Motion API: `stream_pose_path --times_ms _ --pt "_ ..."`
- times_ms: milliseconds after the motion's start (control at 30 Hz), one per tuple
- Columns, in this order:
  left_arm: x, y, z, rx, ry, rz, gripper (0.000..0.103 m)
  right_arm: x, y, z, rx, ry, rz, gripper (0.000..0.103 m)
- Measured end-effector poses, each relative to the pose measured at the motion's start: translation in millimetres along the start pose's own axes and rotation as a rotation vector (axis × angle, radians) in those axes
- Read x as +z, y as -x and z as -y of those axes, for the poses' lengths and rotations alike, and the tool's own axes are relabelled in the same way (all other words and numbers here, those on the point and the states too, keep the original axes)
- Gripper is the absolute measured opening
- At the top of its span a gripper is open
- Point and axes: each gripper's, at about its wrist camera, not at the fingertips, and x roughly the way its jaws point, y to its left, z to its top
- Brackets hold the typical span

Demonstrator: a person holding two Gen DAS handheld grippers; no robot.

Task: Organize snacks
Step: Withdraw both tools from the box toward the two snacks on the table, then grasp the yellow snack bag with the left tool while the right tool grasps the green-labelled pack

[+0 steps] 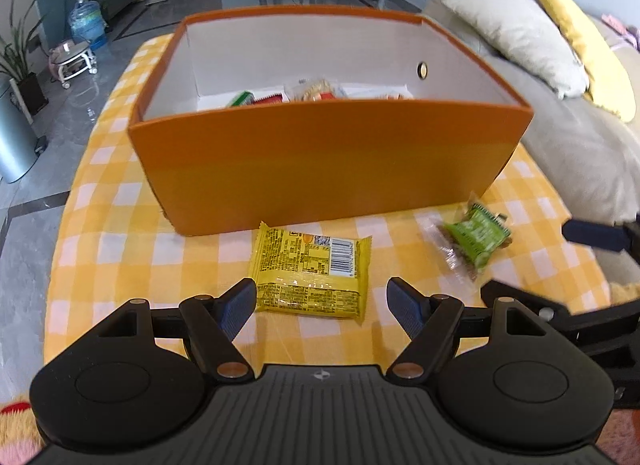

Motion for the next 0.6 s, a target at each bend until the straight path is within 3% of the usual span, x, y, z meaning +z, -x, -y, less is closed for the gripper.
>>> stream_pose_path --times_ms 333,600 --pt "1.9 -23.4 -6.6 -0.035 -0.091 -0.009 0.087 10.2 -38.0 5.4 0.019 0.04 -0.018 0.087" --pt "1.7 -33.4 -9.0 -0.07 -0.077 -0.016 0.088 10.5 -64.5 13.4 0.034 0.017 -0.074 0.077"
